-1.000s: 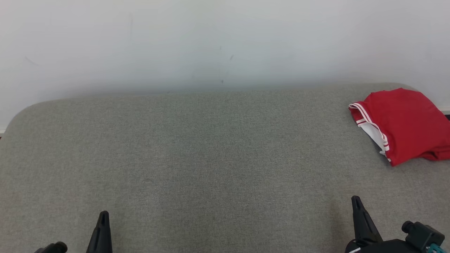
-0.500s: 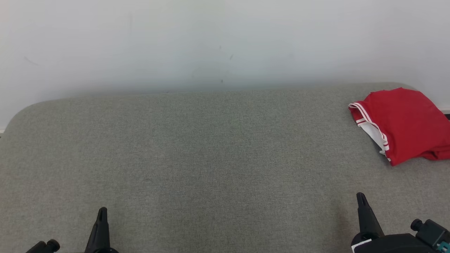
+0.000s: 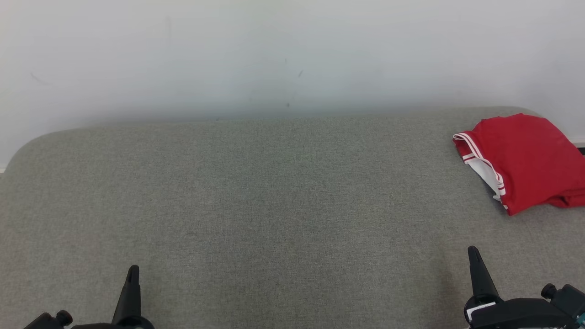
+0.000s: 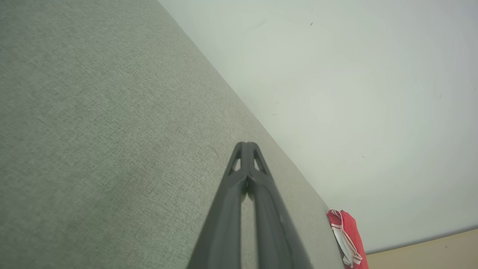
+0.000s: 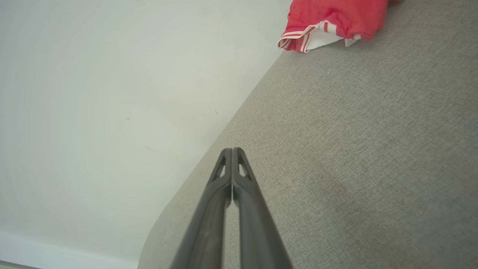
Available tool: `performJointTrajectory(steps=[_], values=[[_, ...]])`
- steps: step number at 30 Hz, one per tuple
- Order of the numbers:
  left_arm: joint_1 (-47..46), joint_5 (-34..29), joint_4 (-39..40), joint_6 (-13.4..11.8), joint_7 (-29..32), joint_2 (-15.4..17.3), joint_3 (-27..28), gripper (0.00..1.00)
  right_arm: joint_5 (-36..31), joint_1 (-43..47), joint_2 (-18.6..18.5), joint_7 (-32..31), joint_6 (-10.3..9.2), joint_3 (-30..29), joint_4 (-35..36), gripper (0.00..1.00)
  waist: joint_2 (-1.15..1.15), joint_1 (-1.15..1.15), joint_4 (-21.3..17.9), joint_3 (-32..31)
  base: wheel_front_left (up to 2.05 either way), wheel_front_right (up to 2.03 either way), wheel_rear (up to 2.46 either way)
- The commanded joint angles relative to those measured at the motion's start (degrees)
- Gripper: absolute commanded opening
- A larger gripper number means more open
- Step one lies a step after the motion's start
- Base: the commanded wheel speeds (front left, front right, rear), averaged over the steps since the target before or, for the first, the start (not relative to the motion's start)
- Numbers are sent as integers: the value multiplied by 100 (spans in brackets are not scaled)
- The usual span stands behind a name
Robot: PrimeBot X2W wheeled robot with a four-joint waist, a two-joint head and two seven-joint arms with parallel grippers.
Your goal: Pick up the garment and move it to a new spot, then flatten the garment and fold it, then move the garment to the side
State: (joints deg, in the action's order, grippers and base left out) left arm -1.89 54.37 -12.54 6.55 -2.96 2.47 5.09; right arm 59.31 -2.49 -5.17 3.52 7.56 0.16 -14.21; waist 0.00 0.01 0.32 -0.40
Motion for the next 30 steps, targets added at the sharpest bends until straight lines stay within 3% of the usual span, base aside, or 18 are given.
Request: performJointTrajectory(steps=[1, 30], values=[[-131, 192, 38, 15, 39, 32, 29, 0, 162, -131, 8, -28, -6, -41, 54, 0, 0, 0, 0, 1, 0, 0, 0], [-313, 1920, -65, 54, 485, 43, 91, 0, 1705, -262, 78, -461, -8, -296, 31, 0, 0, 0, -13, 19, 0, 0, 0]])
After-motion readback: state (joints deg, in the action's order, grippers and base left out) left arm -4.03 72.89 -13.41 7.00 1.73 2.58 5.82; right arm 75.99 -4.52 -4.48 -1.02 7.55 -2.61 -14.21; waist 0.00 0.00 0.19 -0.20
